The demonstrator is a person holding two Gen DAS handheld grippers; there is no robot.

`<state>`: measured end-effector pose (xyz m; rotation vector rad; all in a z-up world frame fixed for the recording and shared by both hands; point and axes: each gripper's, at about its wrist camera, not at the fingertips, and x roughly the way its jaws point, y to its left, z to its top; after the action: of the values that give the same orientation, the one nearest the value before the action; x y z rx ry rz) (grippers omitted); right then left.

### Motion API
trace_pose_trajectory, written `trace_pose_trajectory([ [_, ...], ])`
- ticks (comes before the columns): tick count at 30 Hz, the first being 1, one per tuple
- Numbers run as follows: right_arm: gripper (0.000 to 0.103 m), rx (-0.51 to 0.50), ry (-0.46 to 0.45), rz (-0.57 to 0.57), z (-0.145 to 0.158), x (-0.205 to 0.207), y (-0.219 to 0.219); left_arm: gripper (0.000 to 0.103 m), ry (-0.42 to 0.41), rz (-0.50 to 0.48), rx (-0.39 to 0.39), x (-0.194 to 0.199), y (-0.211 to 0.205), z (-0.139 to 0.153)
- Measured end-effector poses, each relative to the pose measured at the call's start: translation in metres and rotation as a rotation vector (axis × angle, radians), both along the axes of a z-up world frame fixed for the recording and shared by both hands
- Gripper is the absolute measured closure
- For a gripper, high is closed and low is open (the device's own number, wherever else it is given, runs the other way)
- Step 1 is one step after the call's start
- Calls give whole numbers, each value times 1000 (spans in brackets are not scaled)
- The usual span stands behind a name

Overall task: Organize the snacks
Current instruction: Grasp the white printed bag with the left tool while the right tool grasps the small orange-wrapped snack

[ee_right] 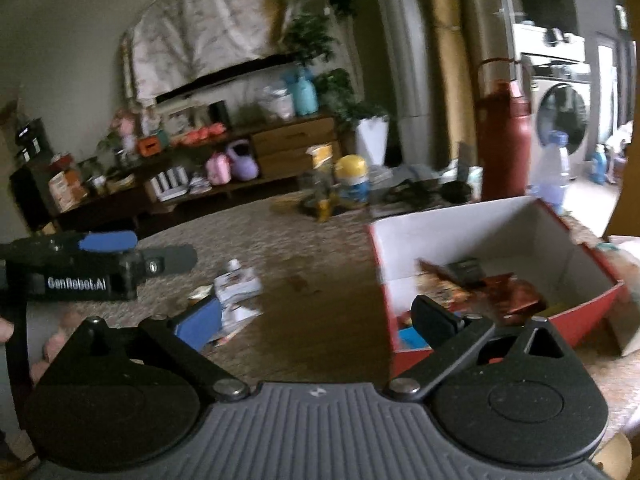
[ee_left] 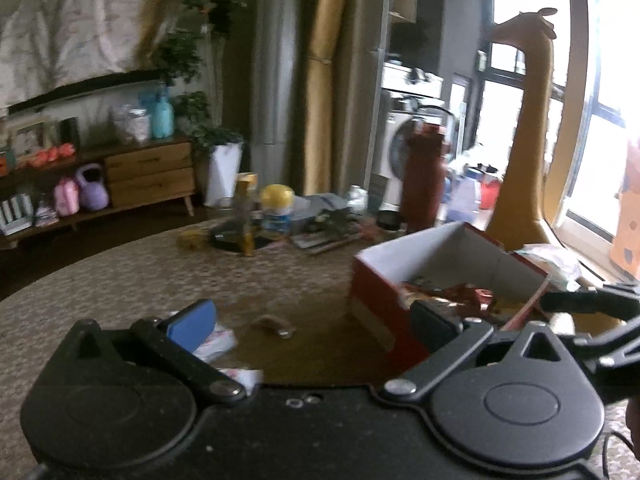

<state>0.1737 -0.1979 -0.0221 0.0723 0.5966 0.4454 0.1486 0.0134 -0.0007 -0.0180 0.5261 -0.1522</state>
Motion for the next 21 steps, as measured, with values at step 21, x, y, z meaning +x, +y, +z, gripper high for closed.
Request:
trace_pose_trajectory([
  [21, 1, -56, 85, 140, -55, 41, 99, 0, 96, 178, -5, 4, 117, -63],
])
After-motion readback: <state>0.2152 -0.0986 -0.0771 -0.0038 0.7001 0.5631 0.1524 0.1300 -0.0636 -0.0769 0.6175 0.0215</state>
